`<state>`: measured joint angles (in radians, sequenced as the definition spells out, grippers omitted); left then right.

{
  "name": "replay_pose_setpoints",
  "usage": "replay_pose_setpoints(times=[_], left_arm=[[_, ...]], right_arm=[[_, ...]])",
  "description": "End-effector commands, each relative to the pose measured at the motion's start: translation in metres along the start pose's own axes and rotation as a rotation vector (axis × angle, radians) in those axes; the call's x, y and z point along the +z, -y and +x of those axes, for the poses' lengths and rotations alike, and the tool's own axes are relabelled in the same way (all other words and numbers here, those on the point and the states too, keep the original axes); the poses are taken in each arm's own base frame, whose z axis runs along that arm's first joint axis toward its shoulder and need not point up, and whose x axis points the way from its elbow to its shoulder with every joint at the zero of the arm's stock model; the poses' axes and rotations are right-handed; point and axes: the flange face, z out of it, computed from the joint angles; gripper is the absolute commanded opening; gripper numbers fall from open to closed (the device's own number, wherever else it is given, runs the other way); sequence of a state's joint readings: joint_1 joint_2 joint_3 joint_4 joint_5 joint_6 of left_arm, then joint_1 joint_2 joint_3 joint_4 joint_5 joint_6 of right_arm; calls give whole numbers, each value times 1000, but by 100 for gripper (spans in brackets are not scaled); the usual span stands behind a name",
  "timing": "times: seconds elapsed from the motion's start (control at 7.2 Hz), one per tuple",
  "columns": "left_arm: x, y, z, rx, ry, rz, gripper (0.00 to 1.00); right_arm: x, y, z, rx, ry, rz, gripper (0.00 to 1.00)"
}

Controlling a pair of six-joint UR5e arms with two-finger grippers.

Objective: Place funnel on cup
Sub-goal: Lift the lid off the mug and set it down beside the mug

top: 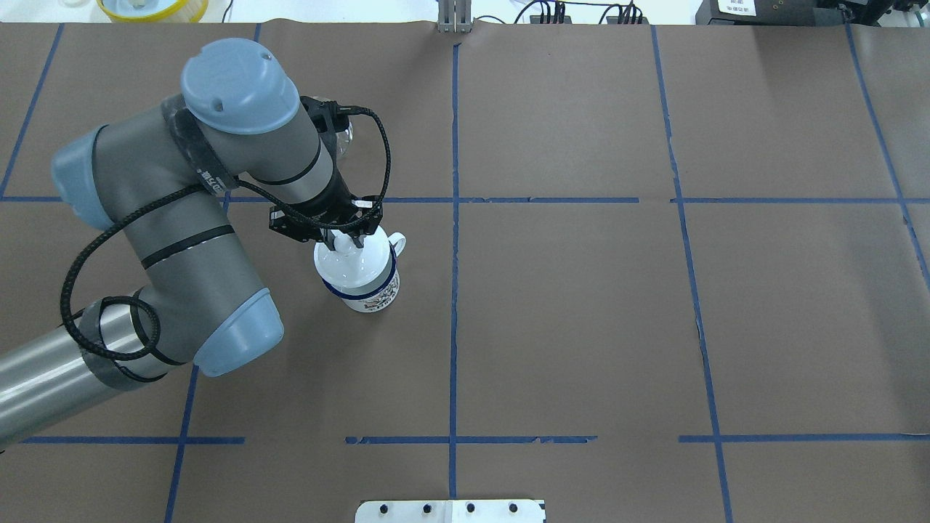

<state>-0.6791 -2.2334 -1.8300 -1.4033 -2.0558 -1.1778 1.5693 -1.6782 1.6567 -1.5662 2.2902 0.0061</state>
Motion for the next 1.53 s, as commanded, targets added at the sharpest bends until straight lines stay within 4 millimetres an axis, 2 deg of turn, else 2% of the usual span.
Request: replay_pose_setpoints(times=[0.0,0.14,0.28,0.56,0.69,0.97,1.25,1.39], left_arm=[[-35,-5,-7,-14,8,15,0],[-53,12,-21,-26,14,45,0],[-55,29,-47,3,39,64,0],[-35,24,-96,28,55,66,0],[-19,26,-112,24,56,65,0],[22,48,-123,13,75,51,0],[52,58,-131,7,94,33,0],[65,58,-142,0,113,20,0]], right_arm=[[0,0,0,0,0,0,100],[0,0,0,0,0,0,100],[0,0,0,0,0,0,100],[0,0,0,0,0,0,100],[0,0,0,0,0,0,100],[0,0,0,0,0,0,100],[0,0,0,0,0,0,100],[0,0,0,0,0,0,100]])
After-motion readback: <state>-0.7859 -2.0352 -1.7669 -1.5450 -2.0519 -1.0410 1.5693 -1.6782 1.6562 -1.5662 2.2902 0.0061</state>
